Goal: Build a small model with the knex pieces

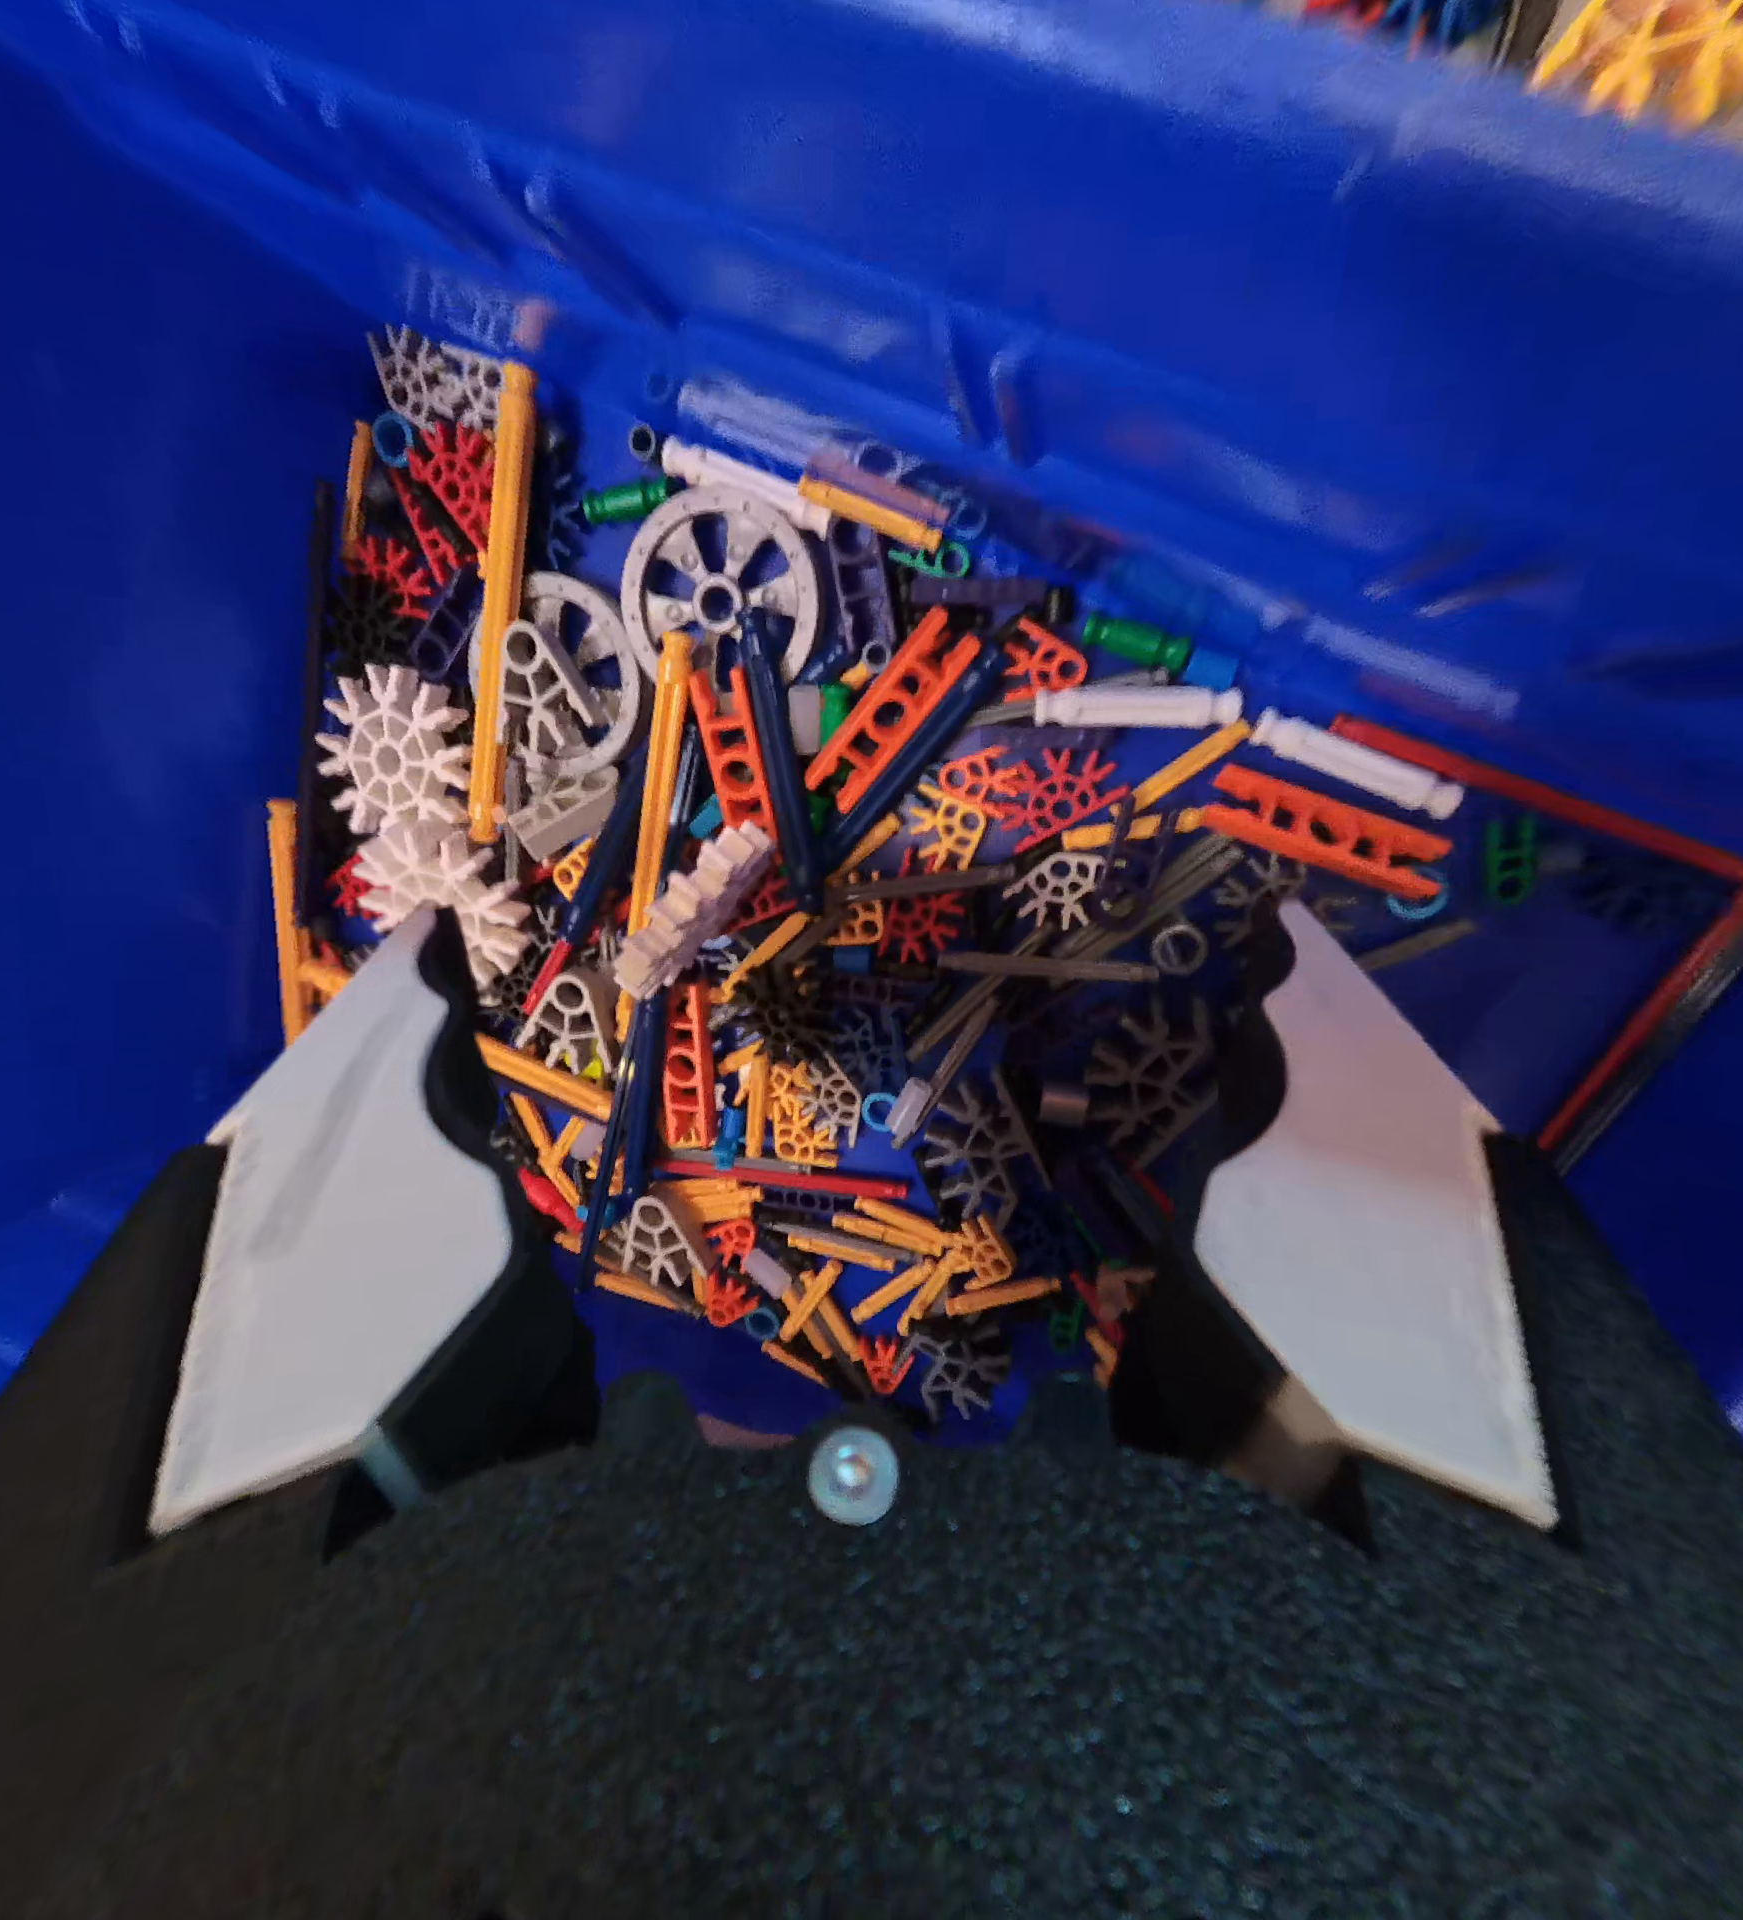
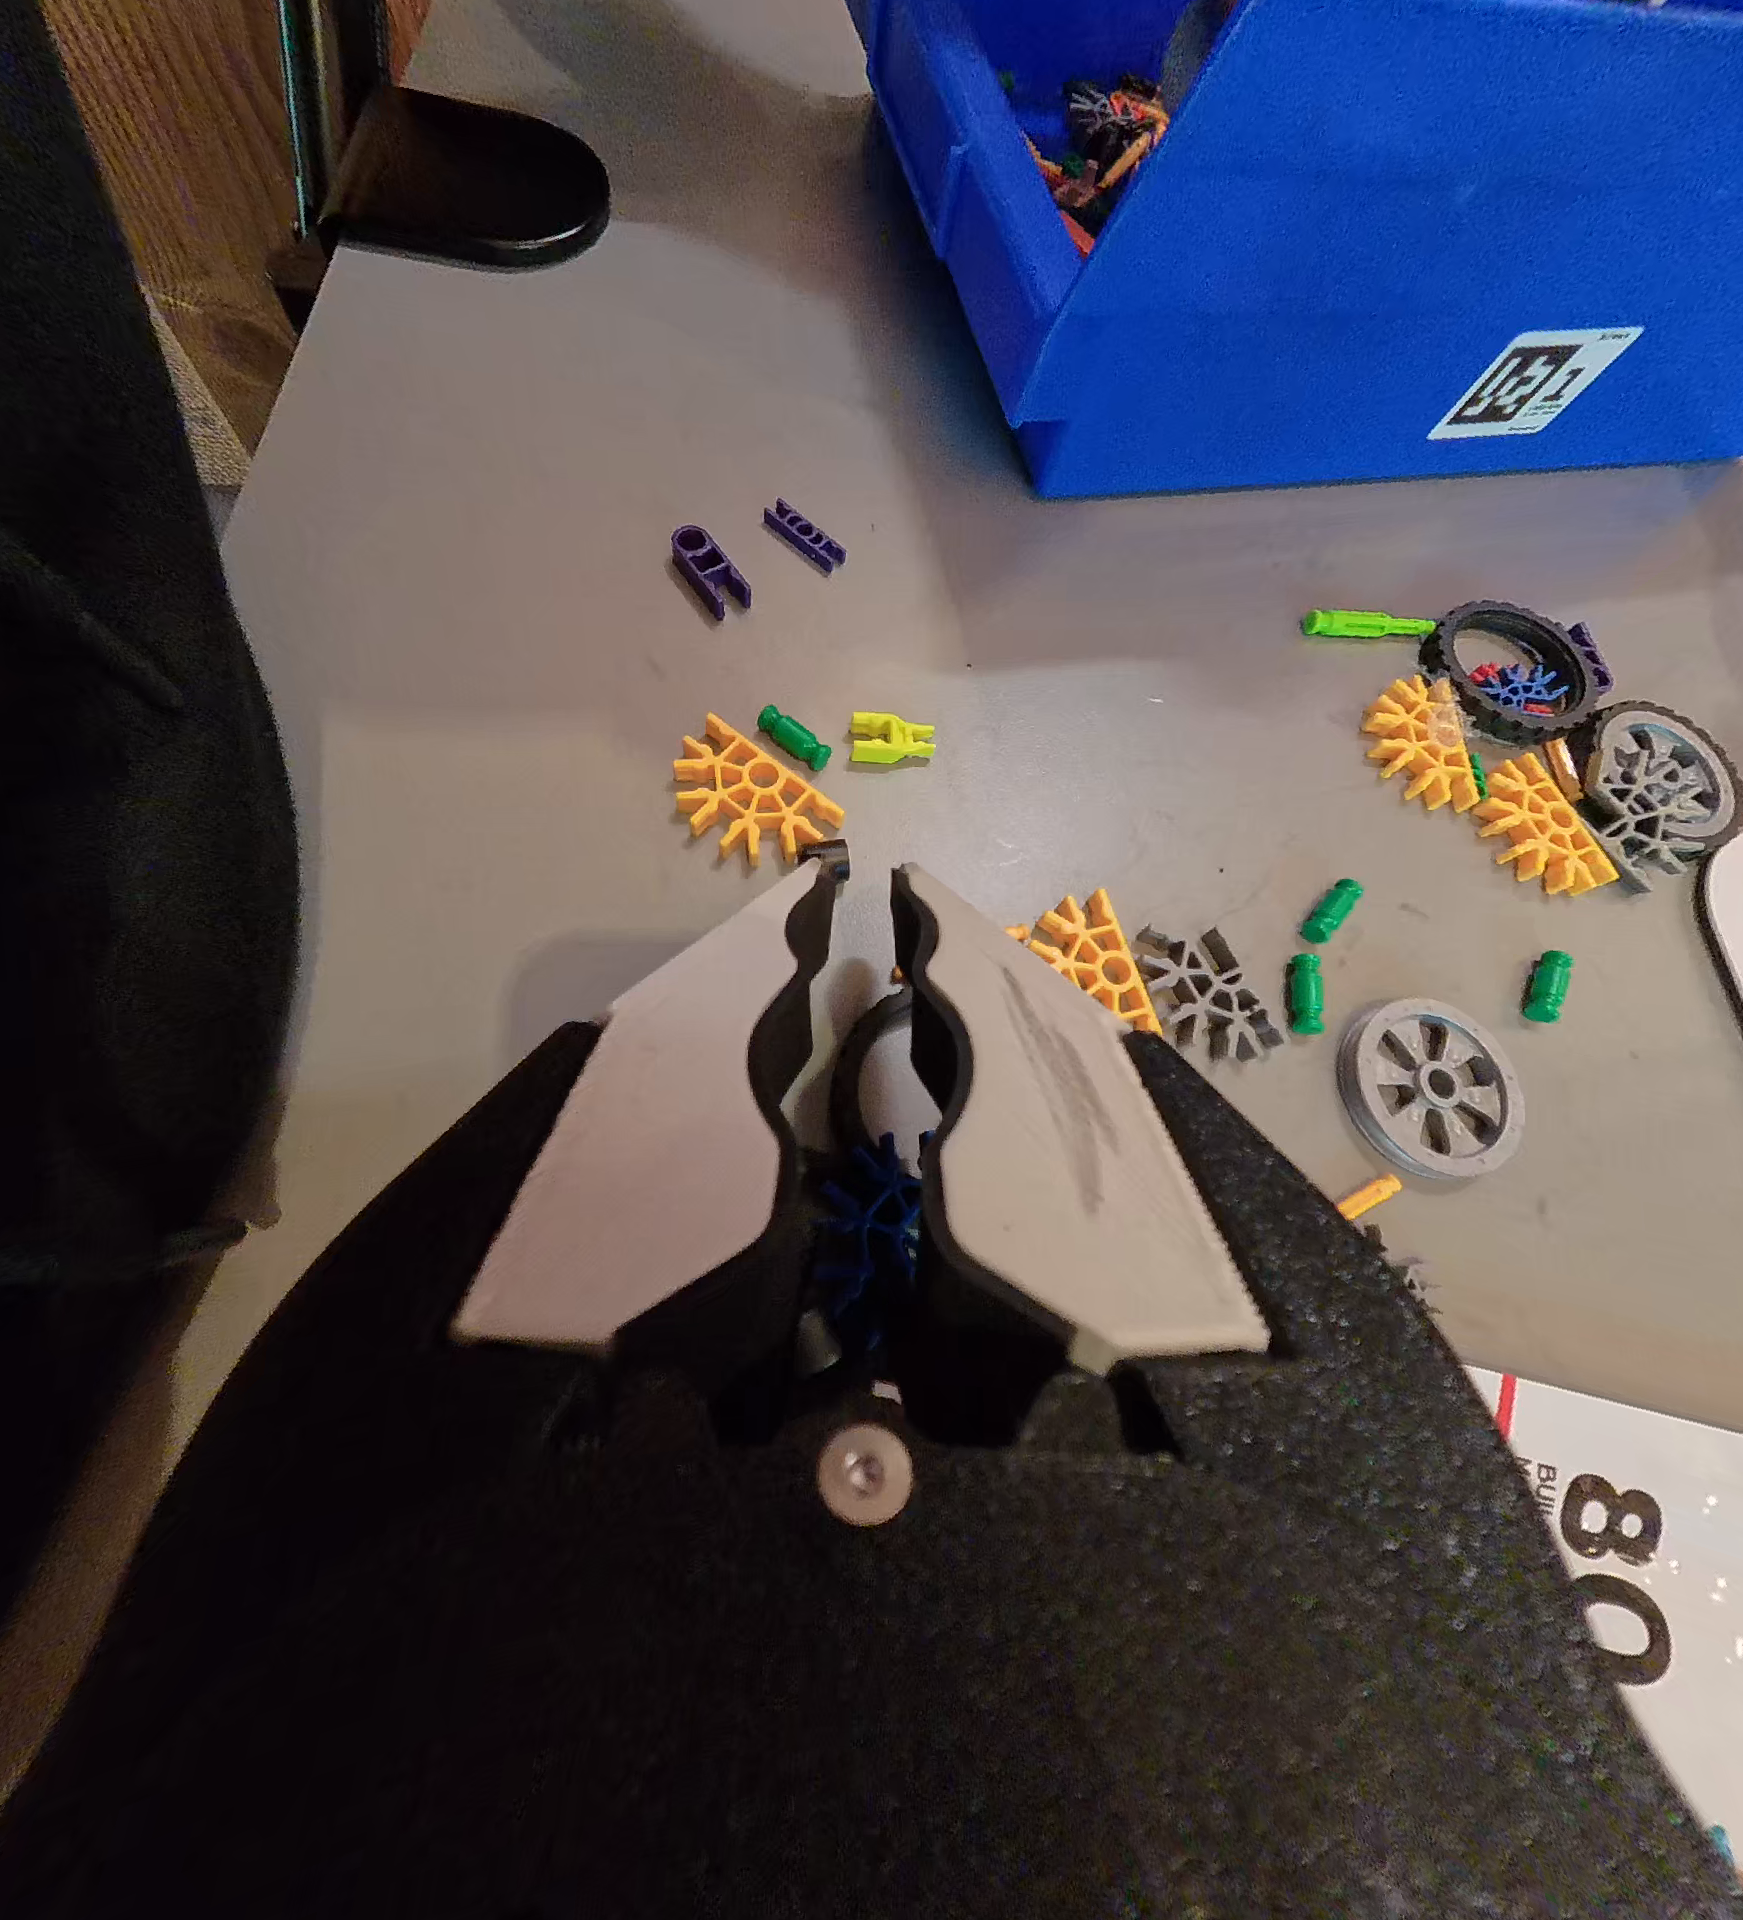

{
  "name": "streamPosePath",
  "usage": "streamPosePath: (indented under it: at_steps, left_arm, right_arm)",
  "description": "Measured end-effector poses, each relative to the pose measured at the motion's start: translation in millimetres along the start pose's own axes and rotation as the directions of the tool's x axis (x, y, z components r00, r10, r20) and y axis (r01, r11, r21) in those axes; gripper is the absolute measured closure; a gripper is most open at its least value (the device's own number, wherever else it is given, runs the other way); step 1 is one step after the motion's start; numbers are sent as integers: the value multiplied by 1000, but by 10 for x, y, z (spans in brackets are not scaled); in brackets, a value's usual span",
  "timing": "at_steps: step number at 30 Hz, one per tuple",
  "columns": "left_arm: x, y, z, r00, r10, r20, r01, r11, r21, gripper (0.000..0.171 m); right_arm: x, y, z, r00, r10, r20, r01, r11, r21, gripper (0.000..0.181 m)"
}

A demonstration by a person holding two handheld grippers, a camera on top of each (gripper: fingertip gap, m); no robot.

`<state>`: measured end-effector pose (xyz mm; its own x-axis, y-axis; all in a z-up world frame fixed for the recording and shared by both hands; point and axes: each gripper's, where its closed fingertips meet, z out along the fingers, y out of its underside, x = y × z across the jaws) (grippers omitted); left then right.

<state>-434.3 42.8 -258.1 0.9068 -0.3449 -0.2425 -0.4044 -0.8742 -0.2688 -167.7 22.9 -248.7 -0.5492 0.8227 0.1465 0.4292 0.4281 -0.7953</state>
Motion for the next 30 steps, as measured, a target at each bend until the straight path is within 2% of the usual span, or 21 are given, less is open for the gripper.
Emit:
streamPosePath:
  at_steps: [7, 19, 25, 30]
  left_arm:
    - [-117, 165, -87, 997, 19, 72, -16, 999, -44, 32]
    - [-87, -17, -675, 988, -49, 148, 32, 993, 110, 44]
    - [237, -91, -1075, 983, -86, 165, 48, 975, 219, 64]
    - [673, 7, -1233, 985, -92, 147, 54, 967, 248, 84]
  right_arm:
    - [-1, 1, 1, 1000, -1, -1, 1, 1000, -1, 172]
    - [111, -99, -106, 998, 10, -63, -7, 999, 42, 172]
    - [230, -177, -208, 990, 26, -137, -17, 997, 70, 172]
    - [325, -212, -276, 980, 38, -198, -22, 997, 79, 172]
